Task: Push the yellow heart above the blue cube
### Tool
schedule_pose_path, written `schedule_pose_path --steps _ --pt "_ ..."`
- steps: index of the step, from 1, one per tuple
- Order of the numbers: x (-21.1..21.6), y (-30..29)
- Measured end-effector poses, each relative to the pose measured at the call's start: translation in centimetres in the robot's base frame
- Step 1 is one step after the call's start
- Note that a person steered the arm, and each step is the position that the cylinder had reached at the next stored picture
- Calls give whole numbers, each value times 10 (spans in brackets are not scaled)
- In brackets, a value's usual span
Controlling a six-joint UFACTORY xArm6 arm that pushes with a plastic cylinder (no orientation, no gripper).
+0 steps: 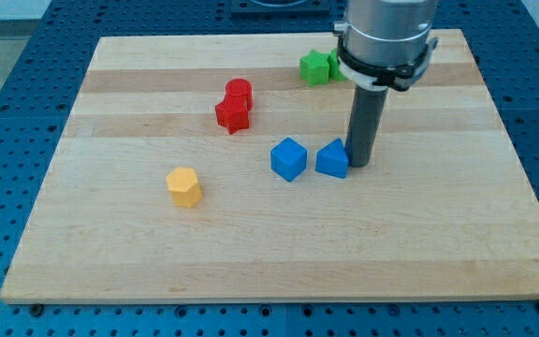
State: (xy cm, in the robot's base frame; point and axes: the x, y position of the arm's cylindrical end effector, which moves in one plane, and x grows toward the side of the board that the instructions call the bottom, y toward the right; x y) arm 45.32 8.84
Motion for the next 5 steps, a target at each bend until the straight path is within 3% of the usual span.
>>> schedule_pose_path --steps 3,5 --pt "0 18" --pt "-29 37"
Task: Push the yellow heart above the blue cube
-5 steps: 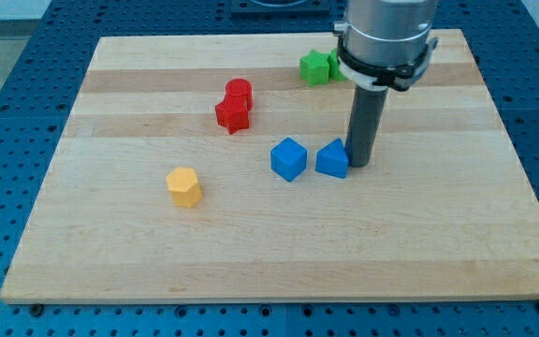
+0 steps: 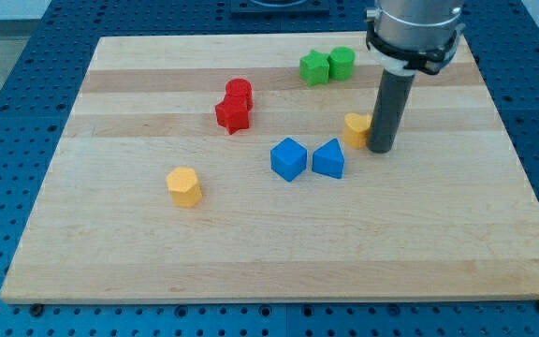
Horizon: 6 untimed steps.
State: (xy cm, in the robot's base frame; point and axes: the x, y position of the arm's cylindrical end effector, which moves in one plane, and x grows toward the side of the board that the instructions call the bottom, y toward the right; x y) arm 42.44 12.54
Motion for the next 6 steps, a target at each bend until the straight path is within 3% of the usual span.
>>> schedule_pose_path --steps 3,6 --pt "-42 -2" --pt "-35 -58"
